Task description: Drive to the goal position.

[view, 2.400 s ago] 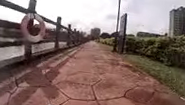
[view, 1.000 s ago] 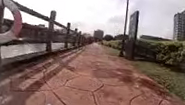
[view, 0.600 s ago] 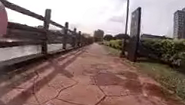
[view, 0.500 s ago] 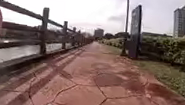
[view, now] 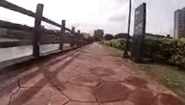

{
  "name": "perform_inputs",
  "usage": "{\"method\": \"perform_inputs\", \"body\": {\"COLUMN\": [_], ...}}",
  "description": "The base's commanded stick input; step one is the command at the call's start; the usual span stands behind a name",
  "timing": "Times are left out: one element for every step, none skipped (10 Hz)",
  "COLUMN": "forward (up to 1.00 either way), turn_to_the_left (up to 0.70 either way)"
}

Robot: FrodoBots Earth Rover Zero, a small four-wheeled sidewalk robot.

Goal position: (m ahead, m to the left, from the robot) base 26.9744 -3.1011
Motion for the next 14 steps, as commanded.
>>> {"method": "perform_inputs", "body": {"forward": [0.70,0.70,0.70,0.70,0.70,0.70,0.70,0.70,0.70,0.70,0.70,0.70,0.70,0.70], "turn_to_the_left": [0.00,0.00,0.00,0.00,0.00,0.00,0.00,0.00,0.00,0.00,0.00,0.00,0.00,0.00]}}
